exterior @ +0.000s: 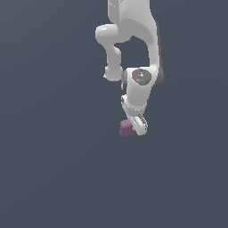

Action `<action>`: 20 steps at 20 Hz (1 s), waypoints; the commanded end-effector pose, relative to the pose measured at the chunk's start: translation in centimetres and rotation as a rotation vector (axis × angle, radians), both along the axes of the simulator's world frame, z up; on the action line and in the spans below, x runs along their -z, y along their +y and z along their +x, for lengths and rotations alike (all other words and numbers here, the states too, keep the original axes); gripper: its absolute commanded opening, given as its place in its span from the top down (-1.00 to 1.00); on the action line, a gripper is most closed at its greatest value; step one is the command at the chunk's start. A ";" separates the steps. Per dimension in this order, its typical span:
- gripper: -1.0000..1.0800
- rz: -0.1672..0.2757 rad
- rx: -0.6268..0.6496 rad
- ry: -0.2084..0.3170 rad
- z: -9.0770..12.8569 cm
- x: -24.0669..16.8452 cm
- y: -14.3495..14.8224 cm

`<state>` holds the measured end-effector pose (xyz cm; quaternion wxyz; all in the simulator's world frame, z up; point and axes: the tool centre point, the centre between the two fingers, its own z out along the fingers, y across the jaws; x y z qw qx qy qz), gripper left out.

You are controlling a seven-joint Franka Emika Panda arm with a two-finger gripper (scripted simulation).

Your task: Pick up the object and move it to a goal position.

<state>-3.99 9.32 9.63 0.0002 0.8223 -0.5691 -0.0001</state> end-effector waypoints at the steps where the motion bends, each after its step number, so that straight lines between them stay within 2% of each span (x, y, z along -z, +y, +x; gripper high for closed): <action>1: 1.00 0.000 0.000 0.000 0.0 0.1 0.0; 12: 1.00 0.000 0.000 -0.001 0.2 -0.2 -0.2; 20: 1.00 0.000 0.000 -0.001 1.6 -3.1 -2.9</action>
